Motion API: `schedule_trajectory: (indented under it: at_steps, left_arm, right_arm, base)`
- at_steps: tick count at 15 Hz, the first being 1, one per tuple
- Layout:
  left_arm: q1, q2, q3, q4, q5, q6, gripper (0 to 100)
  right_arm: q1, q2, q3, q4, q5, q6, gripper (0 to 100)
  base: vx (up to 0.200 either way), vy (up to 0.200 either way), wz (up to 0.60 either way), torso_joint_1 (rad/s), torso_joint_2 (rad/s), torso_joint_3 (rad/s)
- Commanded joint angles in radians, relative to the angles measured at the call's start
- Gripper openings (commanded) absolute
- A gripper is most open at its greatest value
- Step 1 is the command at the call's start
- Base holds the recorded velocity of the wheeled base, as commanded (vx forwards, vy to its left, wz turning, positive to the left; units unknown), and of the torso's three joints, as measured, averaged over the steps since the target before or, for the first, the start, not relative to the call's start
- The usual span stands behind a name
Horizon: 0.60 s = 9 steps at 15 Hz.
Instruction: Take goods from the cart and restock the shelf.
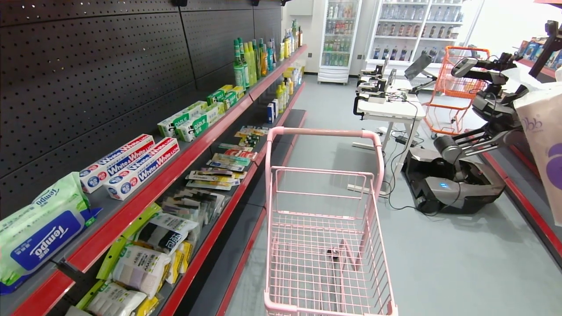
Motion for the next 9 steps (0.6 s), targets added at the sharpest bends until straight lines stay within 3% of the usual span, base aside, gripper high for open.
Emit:
schedule_trajectory:
  at_steps: [1,9]
  left_arm:
    - [0.000,0.001,0.000,0.000,0.001,-0.002,100]
    - [0.000,0.001,0.000,0.000,0.001,-0.002,100]
  right_arm:
    - [0.000,0.013,0.000,-0.001,0.000,0.000,0]
    - [0.002,0.016,-0.003,-0.001,0.001,-0.012,0]
  base:
    - [0.000,0.000,0.00,0.183,-0.38,-0.212]
    - [0.000,0.000,0.00,0.171,-0.35,-0.189]
